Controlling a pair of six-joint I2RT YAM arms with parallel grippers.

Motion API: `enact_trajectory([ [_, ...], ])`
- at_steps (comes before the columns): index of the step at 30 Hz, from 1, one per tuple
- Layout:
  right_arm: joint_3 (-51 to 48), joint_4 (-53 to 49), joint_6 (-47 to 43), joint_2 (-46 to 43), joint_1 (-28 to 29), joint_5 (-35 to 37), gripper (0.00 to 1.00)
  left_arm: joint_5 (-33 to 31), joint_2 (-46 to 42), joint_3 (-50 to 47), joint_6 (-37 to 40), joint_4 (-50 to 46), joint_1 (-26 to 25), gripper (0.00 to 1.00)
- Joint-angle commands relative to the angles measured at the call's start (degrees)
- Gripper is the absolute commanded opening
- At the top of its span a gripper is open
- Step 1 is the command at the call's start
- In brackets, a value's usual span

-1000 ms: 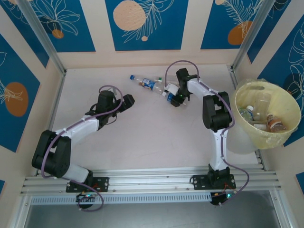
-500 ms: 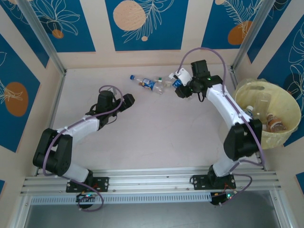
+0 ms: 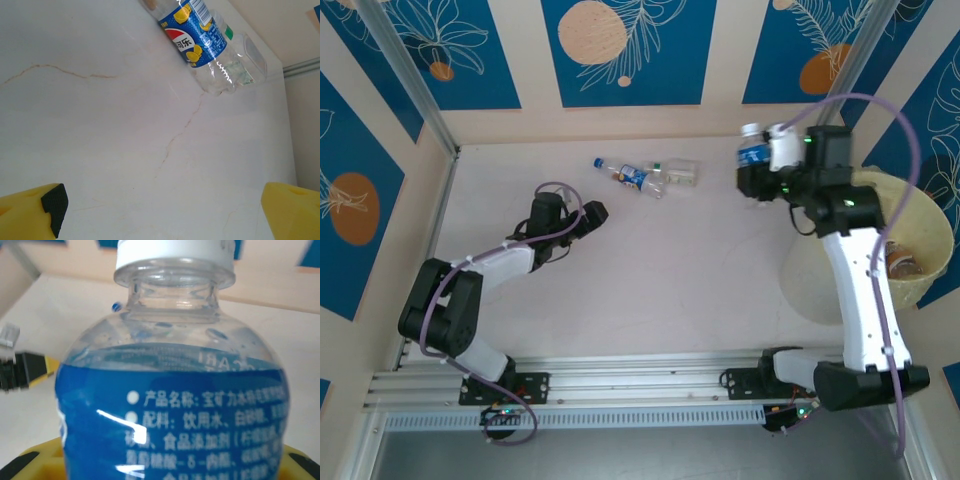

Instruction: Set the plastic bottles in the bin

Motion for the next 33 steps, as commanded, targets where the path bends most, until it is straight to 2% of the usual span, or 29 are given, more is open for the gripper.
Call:
enact_trajectory([
  [1, 4.43, -10.58, 6.18, -3.09, -6.22, -3.28, 0.34, 1.71, 0.99, 1.29, -0.73, 3.01, 0.74, 1.0],
  [3, 7.18, -13.54, 6.78, -3.86, -11.48, -4.88, 0.34, 1.98, 1.29, 1.63, -0.75, 3.3, 0.74, 1.0],
  [6, 7.53, -14.02, 9.75, -5.25, -15.47, 0.5, 0.33, 2.39, 1.47, 1.77, -0.62, 3.45, 0.74, 1.0],
  [10, 5.38, -12.72, 18.37, -4.27, -25.85, 4.04, 0.36, 1.7, 1.67, 1.2, 0.16, 4.26, 0.7, 1.0],
  [12, 3.24, -10.08, 22.33, -4.72, -29.26, 6.55, 0.36, 1.41, 1.97, 1.63, 0.52, 4.07, 0.69, 1.0],
  [16, -4.26, -0.3, 27.83, -8.86, -31.49, 15.93, 0.36, 2.39, 2.34, 2.83, -0.26, 2.07, 0.69, 1.0],
  [17, -5.98, 1.85, 28.77, -9.55, -32.26, 16.39, 0.35, 2.7, 2.43, 2.83, -0.42, 2.02, 0.73, 1.0],
  [21, -11.17, 6.03, 33.82, -9.9, -34.71, 14.71, 0.36, 2.98, 2.66, 3.82, -0.87, 0.26, 0.74, 1.0],
  [27, -15.22, 11.06, 36.85, -8.91, -34.87, 16.31, 0.38, 4.23, 3.03, 4.58, -4.04, 0.79, 0.74, 1.0],
  [30, -16.73, 13.6, 38.21, -8.35, -34.82, 13.79, 0.4, 4.14, 3.04, 4.41, -5.09, 0.79, 0.65, 1.0],
  [33, -17.32, 13.48, 39.68, -6.72, -34.05, 14.33, 0.42, 4.03, 3.01, 4.32, -5.83, 0.66, 0.65, 1.0],
])
